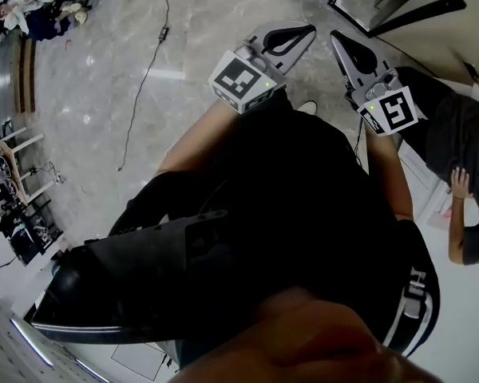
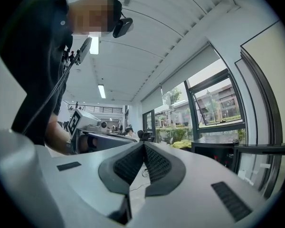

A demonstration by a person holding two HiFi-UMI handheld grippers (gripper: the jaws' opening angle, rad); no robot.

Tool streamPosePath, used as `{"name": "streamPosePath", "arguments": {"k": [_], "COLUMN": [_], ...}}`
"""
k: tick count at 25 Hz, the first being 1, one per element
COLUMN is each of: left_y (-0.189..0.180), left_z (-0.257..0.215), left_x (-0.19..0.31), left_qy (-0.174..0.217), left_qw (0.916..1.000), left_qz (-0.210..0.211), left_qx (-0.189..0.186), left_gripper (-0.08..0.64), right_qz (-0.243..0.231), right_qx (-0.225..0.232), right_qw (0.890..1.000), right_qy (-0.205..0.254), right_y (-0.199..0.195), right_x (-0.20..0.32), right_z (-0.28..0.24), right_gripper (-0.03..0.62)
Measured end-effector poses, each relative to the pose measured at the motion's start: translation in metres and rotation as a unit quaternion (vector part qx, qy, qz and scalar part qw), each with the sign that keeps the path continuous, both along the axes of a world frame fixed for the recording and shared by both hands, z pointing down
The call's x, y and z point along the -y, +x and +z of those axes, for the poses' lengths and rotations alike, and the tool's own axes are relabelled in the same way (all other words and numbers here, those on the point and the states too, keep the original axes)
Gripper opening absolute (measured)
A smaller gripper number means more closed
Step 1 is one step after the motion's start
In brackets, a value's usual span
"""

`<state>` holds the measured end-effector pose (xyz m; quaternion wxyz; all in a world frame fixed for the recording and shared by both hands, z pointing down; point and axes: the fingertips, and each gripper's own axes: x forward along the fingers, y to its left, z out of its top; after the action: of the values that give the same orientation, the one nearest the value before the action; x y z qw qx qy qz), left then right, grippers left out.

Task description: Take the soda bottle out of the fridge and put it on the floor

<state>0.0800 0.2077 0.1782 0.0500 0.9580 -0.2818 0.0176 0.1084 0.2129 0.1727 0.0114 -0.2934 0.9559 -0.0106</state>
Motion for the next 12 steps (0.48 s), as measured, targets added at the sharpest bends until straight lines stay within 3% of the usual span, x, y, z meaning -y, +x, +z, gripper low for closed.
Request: {"name": "streamPosePath", "arguments": {"k": [7, 12], "left_y": [-0.026, -0.055], "left_z": [0.011, 0.017], "left_x": [0.062, 0.108], "left_qy": [-0.003, 0.013], "left_qw": [0.9998, 0.9992], "left_qz": [0.02, 0.036], "left_qx": [-0.007, 0.013], "left_gripper": [-0.003, -0.003], "right_qz": [0.012, 0.027], "right_qx": [0.025, 0.015], "right_qw": [0.999, 0.999], "right_qy": [-0.018, -0.021], "right_y": [-0.027, -0.059], "right_x": [0.061, 0.108], "right_z": [0.006, 0.013], "right_gripper": [0.012, 0.012]}}
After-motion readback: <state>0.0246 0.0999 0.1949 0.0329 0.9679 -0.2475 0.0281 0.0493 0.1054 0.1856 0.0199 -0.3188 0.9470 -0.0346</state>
